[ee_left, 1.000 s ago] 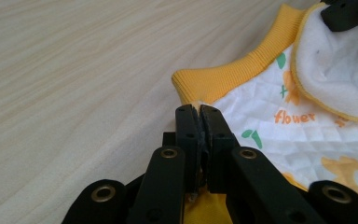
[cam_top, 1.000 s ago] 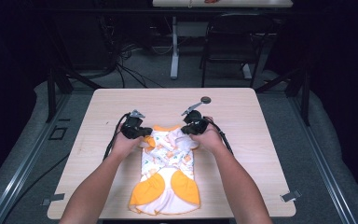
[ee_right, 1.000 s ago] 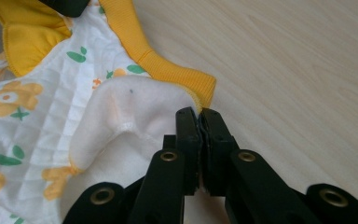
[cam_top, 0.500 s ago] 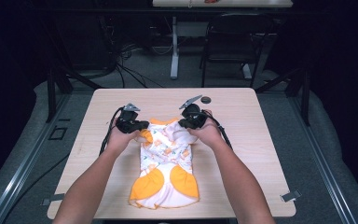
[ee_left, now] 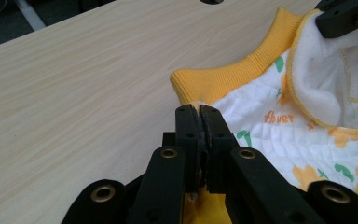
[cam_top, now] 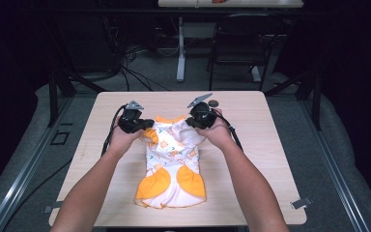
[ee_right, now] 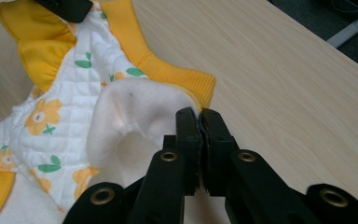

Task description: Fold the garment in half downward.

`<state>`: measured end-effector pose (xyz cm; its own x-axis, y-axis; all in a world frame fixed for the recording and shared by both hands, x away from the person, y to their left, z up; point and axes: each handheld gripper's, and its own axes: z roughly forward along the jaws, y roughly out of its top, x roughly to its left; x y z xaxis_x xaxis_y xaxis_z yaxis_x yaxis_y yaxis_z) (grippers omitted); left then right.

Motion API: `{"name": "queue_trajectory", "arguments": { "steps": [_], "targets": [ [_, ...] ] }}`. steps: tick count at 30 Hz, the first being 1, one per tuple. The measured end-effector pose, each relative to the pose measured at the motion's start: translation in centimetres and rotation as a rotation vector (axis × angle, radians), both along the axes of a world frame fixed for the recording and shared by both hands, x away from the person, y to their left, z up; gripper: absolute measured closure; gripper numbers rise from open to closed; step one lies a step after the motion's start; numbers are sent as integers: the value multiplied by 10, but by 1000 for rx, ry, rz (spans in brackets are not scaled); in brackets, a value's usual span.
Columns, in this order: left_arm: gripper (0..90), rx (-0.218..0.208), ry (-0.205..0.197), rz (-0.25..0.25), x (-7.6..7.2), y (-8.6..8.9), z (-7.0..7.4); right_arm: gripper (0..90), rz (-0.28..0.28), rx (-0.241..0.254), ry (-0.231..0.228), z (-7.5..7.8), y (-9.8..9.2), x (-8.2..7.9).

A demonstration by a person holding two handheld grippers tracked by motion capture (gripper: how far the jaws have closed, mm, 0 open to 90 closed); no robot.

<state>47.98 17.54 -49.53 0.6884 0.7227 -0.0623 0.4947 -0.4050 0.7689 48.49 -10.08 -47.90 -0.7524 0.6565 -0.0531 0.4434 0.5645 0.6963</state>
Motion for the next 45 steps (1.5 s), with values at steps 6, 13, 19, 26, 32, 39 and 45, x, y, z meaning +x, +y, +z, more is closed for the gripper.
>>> {"name": "queue_trajectory", "arguments": {
  "steps": [6, 13, 19, 26, 32, 39, 45],
  "targets": [
    [872, -3, -12, -3, -1, -2, 4, 867, -3, 1, -10, 3, -2, -1],
    [873, -6, -28, -6, -3, -1, 10, 867, 8, -4, -28, 7, -1, -3],
    [873, -7, -50, -19, -7, 3, 23, 867, 30, -17, -64, 22, 1, -7],
    [873, 6, -70, -34, -10, 4, 29, 867, 41, -27, -80, 27, 3, -11],
    [873, 10, -77, -54, -14, 4, 31, 867, 58, -38, -87, 27, 3, -16],
    [874, 19, -92, -76, -23, 3, 34, 867, 82, -57, -106, 32, 0, -27],
    [874, 20, -101, -81, -30, 4, 37, 866, 99, -63, -120, 35, 1, -33]
  ]
}}
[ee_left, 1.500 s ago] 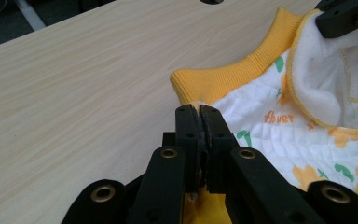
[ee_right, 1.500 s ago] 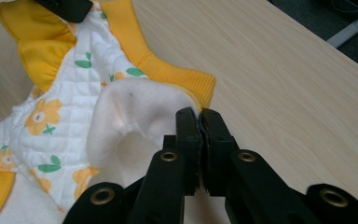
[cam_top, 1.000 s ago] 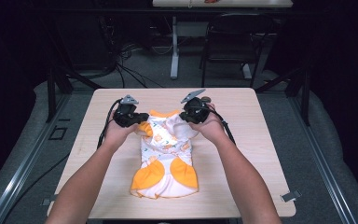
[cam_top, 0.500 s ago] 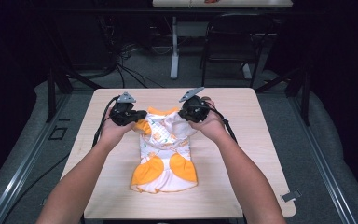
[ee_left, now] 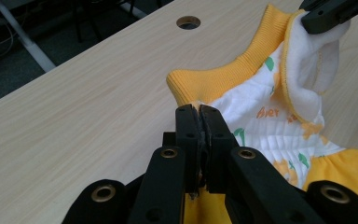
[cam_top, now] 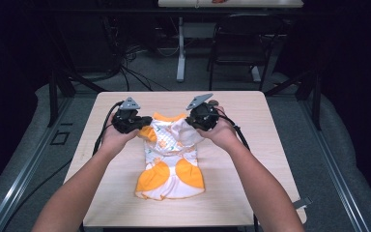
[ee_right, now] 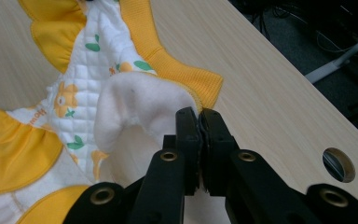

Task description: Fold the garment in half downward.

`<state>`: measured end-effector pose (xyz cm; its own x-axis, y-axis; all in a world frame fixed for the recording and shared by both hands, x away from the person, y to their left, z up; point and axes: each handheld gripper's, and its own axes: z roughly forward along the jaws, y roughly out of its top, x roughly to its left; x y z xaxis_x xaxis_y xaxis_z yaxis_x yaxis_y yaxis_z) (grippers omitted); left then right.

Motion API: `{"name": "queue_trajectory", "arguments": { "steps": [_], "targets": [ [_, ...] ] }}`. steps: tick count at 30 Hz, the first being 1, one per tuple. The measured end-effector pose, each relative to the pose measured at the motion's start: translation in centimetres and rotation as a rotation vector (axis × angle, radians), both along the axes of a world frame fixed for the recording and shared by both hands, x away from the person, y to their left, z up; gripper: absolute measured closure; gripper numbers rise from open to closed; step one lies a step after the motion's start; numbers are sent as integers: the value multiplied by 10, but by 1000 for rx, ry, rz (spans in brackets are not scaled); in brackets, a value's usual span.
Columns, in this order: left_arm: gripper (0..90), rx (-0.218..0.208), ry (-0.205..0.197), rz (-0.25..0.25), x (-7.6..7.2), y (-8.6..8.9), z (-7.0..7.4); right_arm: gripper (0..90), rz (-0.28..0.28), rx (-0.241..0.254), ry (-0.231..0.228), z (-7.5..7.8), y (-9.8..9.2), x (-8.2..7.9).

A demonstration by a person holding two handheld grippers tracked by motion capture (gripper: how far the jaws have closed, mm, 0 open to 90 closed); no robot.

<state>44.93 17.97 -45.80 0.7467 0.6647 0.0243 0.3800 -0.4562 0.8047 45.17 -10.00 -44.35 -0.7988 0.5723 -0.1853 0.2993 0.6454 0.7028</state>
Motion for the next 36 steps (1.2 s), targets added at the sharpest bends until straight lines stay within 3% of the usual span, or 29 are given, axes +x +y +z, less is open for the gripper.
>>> {"name": "queue_trajectory", "arguments": {
  "steps": [15, 26, 36],
  "targets": [
    [874, 0, 1, -57, -15, -1, -4, 866, 46, -16, -9, -5, -5, -19],
    [873, -4, 11, -124, -40, 2, -15, 865, 90, -8, -2, -18, -12, -45],
    [873, -16, 32, -144, -60, 10, -27, 864, 134, -8, 14, -31, -10, -63]
  ]
}}
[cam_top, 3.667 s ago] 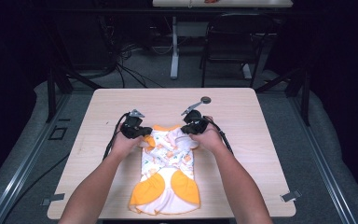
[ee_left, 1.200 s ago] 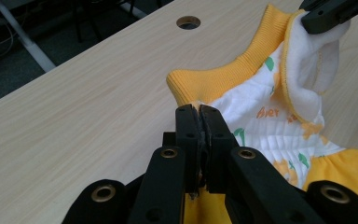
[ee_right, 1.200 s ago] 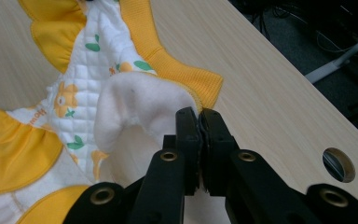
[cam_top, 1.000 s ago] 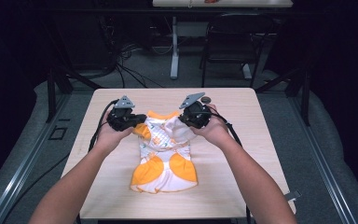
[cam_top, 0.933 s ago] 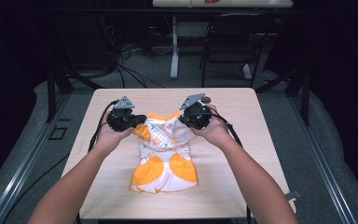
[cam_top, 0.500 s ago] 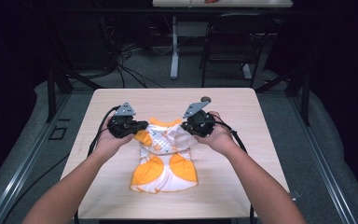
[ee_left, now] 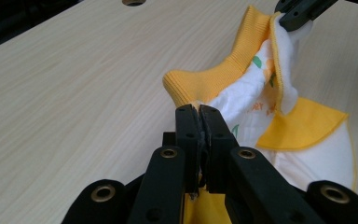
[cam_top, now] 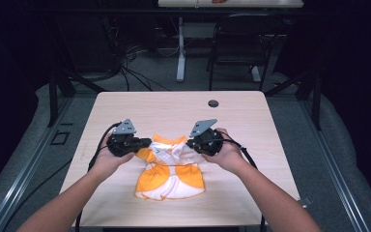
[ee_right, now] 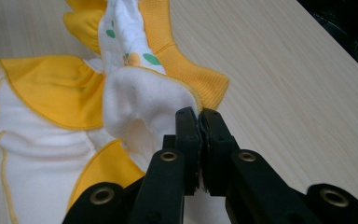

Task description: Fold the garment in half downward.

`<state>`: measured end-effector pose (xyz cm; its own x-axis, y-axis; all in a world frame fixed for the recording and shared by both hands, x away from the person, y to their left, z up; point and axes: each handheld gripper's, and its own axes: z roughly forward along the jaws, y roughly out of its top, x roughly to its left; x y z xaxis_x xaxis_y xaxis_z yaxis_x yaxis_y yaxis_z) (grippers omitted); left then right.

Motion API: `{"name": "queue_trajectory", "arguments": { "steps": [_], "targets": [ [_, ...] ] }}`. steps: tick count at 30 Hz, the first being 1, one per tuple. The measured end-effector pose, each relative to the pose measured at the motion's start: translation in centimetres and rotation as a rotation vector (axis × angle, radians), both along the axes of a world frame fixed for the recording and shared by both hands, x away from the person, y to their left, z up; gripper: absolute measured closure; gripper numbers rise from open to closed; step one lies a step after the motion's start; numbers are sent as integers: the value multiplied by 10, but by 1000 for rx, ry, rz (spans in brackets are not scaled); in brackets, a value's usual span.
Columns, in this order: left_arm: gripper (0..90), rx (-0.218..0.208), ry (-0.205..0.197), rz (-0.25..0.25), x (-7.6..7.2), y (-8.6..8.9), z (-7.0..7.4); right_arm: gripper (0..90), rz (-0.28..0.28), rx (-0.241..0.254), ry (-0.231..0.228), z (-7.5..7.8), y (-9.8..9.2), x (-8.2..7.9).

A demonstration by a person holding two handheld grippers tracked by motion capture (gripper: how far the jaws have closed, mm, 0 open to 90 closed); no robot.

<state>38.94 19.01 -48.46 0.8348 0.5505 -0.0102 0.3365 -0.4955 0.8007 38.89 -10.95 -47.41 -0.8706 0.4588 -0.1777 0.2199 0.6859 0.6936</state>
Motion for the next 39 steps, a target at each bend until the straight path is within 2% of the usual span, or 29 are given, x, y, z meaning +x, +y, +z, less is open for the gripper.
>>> {"name": "queue_trajectory", "arguments": {
  "steps": [1, 4, 6, 8, 9, 11, 13, 14, 15, 18, 20, 21, 22, 23, 26, 28, 31, 36, 39],
  "targets": [
    [873, -1, 4, -3, -3, 1, -2, 864, 7, -16, 0, -1, 1, -2],
    [873, 2, 9, -7, -8, 2, -8, 864, 15, -8, 3, -5, 2, -7],
    [872, -2, 20, -8, -11, 3, -13, 863, 30, -27, 15, -12, 3, -13],
    [872, -1, 27, -12, -15, 4, -19, 863, 36, -37, 9, -14, 4, -15],
    [872, -4, 35, -16, -18, 4, -24, 864, 37, -21, 21, -19, 4, -18],
    [872, -3, 39, -18, -20, 5, -27, 863, 40, -24, 24, -21, 4, -20],
    [871, -6, 48, -22, -25, 5, -32, 863, 52, -44, 23, -25, 4, -23],
    [871, -2, 50, -26, -27, 4, -35, 863, 52, -40, 23, -26, 4, -25],
    [871, -1, 54, -27, -29, 4, -37, 863, 52, -20, 41, -29, 3, -26],
    [870, -1, 66, -32, -35, 4, -45, 861, 60, -44, 39, -35, 4, -32],
    [868, -4, 73, -35, -39, 3, -49, 859, 60, -11, 62, -41, 4, -38],
    [868, -7, 75, -33, -41, 3, -51, 859, 60, -11, 62, -41, 4, -38],
    [867, -5, 73, -34, -42, 4, -52, 859, 73, -32, 63, -42, 3, -39],
    [865, -3, 76, -39, -44, 4, -52, 857, 69, -15, 65, -45, 3, -41],
    [856, -21, 92, -39, -48, 6, -54, 849, 77, -12, 87, -50, 1, -46],
    [836, -32, 100, -38, -51, 6, -56, 832, 73, 8, 103, -53, -1, -50],
    [823, -43, 107, -46, -55, 7, -56, 813, 64, 23, 104, -53, -2, -52],
    [783, -52, 112, -63, -63, 8, -52, 753, 64, 40, 122, -48, -7, -57],
    [756, -56, 108, -66, -66, 9, -47, 728, 64, 76, 125, -42, -13, -61]
  ]
}}
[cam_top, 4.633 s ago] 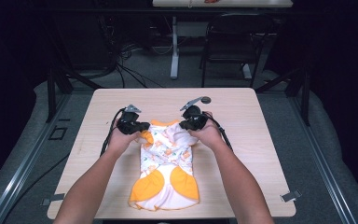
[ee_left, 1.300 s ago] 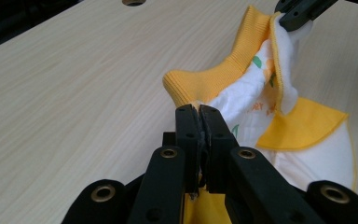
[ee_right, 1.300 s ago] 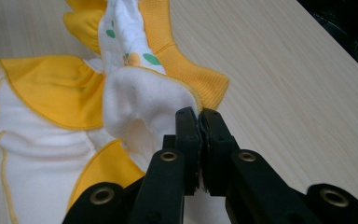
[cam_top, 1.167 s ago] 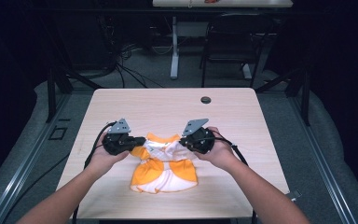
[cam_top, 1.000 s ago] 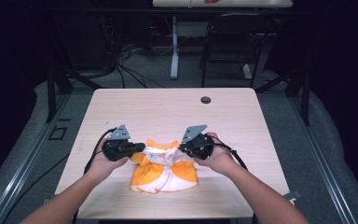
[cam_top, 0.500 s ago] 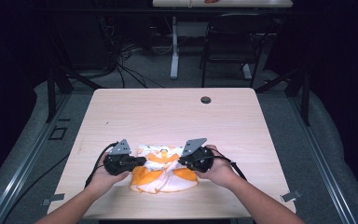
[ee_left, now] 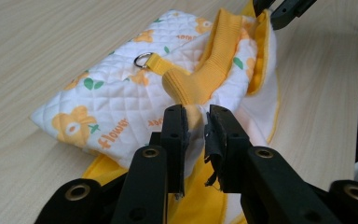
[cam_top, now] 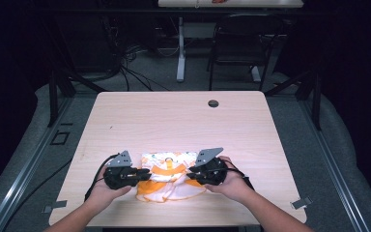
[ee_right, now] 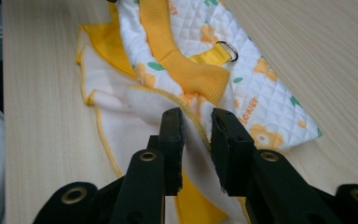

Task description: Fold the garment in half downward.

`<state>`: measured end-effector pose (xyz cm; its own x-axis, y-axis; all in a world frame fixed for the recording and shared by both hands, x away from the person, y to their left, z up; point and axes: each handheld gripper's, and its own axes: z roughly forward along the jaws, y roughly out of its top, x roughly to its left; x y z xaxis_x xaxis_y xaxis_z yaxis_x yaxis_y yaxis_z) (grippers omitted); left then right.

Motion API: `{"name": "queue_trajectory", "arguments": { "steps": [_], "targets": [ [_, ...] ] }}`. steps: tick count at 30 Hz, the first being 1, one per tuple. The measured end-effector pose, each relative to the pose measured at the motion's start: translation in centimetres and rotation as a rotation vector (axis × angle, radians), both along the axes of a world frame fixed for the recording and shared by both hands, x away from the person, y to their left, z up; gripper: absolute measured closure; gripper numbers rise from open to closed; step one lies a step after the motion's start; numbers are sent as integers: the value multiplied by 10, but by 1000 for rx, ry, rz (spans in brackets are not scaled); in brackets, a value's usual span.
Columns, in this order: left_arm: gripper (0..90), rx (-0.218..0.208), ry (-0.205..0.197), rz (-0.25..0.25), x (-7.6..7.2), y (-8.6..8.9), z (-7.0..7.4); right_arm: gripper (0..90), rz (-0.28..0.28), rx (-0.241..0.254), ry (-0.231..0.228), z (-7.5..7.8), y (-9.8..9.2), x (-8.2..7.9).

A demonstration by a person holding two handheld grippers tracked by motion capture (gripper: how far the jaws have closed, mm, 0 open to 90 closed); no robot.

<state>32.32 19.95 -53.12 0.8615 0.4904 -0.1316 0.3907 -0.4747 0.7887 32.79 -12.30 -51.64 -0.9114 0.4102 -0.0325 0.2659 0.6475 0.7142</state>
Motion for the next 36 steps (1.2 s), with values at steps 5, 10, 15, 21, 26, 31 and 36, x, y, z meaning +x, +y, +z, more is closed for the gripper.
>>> {"name": "queue_trajectory", "arguments": {
  "steps": [5, 10, 15, 21, 26, 31, 36],
  "targets": [
    [736, -25, -8, 8, 1, 2, 10, 736, -18, 47, 8, 7, -5, 0],
    [829, -19, -3, 51, 8, 3, 14, 841, -34, 42, -5, 9, -1, 9],
    [895, 23, 24, 95, 21, -1, 3, 875, -64, 14, -2, -1, 10, 24],
    [896, 11, 39, 72, 20, -6, -2, 873, -69, 9, 29, -13, 17, 33],
    [897, 12, 33, 29, 8, -8, 0, 872, -38, 14, 42, -13, 20, 28],
    [896, 9, 38, 3, -2, -9, -1, 869, 25, 17, 42, -7, 19, 10],
    [895, 15, 48, -14, -9, -11, -4, 869, 47, 15, 53, -10, 19, 1]
  ]
}}
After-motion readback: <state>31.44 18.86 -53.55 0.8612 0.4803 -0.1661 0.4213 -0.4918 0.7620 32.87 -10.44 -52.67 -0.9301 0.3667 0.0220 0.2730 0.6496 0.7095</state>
